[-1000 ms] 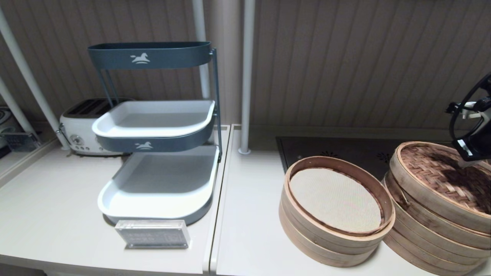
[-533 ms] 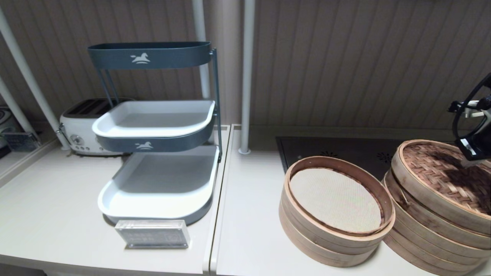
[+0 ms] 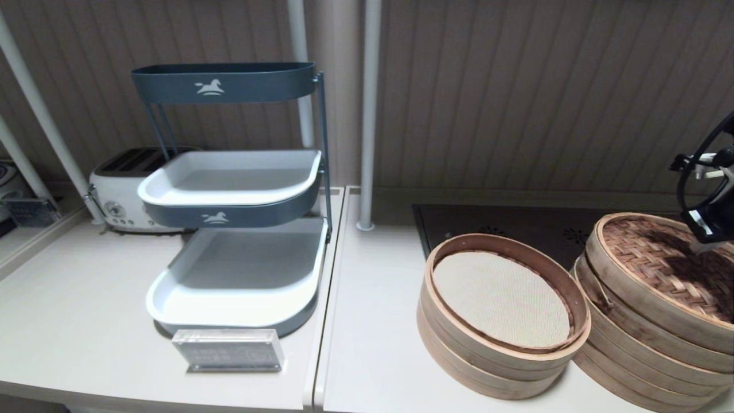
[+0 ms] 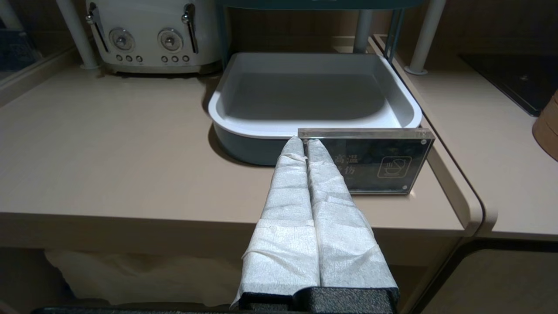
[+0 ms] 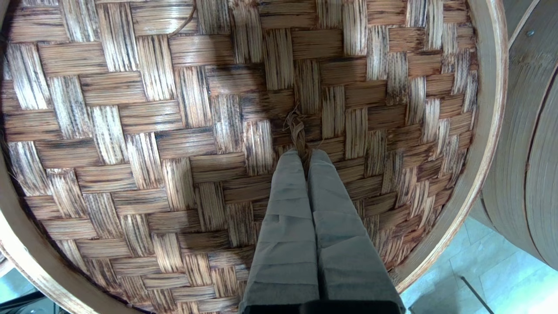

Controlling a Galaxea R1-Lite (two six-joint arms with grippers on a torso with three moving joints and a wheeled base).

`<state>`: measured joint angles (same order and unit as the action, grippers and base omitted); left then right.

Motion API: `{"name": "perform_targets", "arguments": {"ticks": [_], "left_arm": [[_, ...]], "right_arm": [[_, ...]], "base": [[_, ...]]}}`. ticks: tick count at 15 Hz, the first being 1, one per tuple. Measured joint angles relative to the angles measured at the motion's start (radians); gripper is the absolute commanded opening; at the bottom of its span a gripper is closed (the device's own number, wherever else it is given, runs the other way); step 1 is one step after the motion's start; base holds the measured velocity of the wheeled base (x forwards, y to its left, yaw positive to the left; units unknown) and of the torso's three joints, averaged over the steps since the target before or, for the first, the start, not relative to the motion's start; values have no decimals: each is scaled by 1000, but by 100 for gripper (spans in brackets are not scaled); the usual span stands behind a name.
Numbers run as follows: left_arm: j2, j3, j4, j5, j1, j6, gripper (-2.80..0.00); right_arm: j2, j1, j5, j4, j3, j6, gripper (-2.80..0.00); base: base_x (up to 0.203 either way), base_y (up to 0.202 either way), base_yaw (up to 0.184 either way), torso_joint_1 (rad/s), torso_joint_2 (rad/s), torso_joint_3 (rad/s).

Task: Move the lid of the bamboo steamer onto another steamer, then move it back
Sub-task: Put the steamer

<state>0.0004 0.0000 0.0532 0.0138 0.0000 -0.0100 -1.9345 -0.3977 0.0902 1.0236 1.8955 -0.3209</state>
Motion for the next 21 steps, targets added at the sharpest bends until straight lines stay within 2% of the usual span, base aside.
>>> {"name": "perform_targets", "arguments": {"ticks": [20, 21], "left_arm": [[0, 0, 0, 1, 0, 0, -280], [0, 0, 0, 0, 0, -1, -280]], "right_arm": [[-14, 2, -2, -8, 9, 5, -280], [-12, 3, -2, -8, 7, 3, 0]], "base": [[0, 0, 0, 0, 0, 0], [0, 0, 0, 0, 0, 0]]}}
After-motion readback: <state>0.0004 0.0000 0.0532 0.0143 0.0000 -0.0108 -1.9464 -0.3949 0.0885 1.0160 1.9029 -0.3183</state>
